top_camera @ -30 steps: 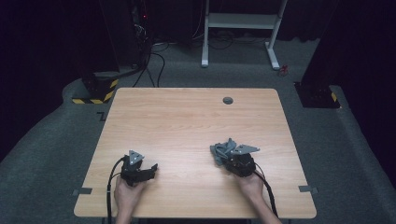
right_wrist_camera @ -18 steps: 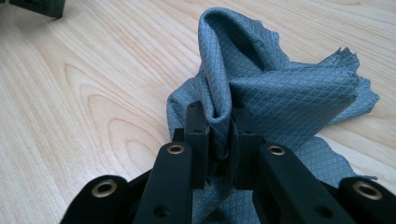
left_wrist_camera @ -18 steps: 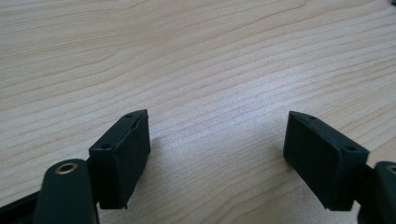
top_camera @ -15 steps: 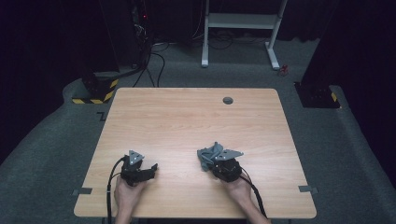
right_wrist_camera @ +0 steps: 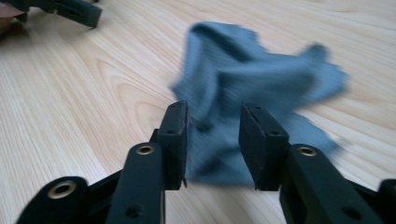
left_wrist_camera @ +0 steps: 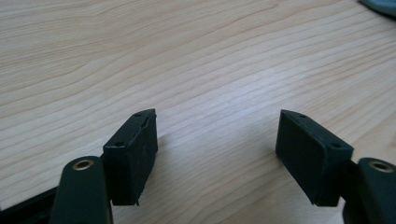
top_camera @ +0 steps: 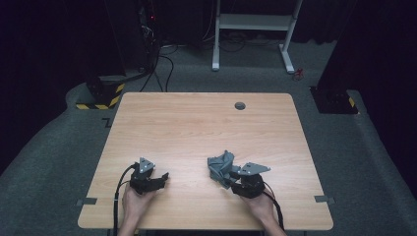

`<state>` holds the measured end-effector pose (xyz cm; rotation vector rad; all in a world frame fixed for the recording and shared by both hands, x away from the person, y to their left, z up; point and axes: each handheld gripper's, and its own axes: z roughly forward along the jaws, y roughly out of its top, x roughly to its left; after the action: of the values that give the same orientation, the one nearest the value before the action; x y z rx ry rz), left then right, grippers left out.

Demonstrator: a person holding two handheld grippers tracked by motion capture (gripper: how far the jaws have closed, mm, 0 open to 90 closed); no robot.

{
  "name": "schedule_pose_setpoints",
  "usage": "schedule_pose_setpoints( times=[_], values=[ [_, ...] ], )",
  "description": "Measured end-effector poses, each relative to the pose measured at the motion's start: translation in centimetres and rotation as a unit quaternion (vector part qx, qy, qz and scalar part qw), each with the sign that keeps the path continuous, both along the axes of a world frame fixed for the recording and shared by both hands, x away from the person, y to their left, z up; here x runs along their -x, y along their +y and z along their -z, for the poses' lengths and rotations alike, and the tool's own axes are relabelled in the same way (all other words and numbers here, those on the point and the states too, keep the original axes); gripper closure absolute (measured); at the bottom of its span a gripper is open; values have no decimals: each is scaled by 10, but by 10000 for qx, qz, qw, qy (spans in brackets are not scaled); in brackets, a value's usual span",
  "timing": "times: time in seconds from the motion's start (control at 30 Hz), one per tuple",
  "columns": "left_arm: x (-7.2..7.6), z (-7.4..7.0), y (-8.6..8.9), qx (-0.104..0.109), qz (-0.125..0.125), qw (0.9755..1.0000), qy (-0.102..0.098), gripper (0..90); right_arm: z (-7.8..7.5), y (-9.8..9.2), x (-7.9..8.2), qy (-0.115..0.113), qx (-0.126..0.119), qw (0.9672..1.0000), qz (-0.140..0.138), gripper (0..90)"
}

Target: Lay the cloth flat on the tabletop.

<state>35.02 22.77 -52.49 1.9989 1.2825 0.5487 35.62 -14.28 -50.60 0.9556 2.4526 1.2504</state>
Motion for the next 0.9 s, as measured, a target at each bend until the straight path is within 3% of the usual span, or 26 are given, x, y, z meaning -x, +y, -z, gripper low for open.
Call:
schedule_pose_setpoints(
  times=[0.17, 0.2, 0.3, 0.37, 0.47, 0.53, 0.63, 0.9],
  values=[
    [-1, -8, -16, 229, 321, 9992, -30, 321, 3, -29, -5, -23, 13, 9990, 436, 739],
    [-4, -15, -30, 296, 541, 9981, -54, 324, 5, -31, -8, 2, 36, 9987, 511, 744],
    [-9, -26, -48, 377, 791, 9961, -105, 337, 9, -32, -13, 0, 103, 9982, 594, 743],
    [-15, -37, -66, 437, 1068, 9932, -155, 348, 13, -30, -16, -5, 119, 9978, 652, 726],
    [-20, -49, -85, 430, 1288, 9905, -200, 358, 16, -26, -17, -19, 224, 9974, 688, 702],
    [-24, -54, -98, 348, 1422, 9889, -238, 377, 17, -23, -19, 103, 447, 9967, 670, 658],
    [-30, -60, -120, 155, 1638, 9861, -247, 397, 17, -18, -17, -69, 609, 9957, 693, 658],
    [-50, -46, -161, -443, 1852, 9817, 68, 478, 17, -18, -17, -42, 581, 9954, 760, 634]
  ],
)
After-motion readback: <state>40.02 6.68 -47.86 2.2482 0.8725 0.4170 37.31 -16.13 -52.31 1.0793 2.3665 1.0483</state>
